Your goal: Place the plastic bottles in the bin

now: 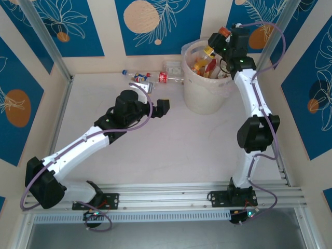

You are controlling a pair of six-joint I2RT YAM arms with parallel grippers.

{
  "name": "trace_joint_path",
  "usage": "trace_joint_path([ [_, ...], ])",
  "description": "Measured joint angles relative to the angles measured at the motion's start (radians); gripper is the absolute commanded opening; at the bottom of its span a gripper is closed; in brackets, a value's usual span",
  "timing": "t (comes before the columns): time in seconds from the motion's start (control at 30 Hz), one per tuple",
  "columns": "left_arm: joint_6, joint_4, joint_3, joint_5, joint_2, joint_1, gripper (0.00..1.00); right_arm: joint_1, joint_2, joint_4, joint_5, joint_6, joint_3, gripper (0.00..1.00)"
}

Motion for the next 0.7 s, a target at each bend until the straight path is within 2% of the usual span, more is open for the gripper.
trace_joint_path([
  [0.27, 0.003, -0.003, -0.003, -0.010, -0.002, 0.000, 1.00, 0.000, 0.074, -0.066, 0.003, 0.054, 0.028, 0.55],
  [0.53, 0.003, -0.003, -0.007, -0.020, -0.002, 0.000, 1.00, 0.000, 0.196, -0.166, 0.003, 0.090, 0.167, 0.65],
  [0.7, 0.004, -0.003, -0.009, -0.025, -0.002, 0.000, 1.00, 0.002, 0.229, -0.218, 0.002, 0.101, 0.194, 0.74],
])
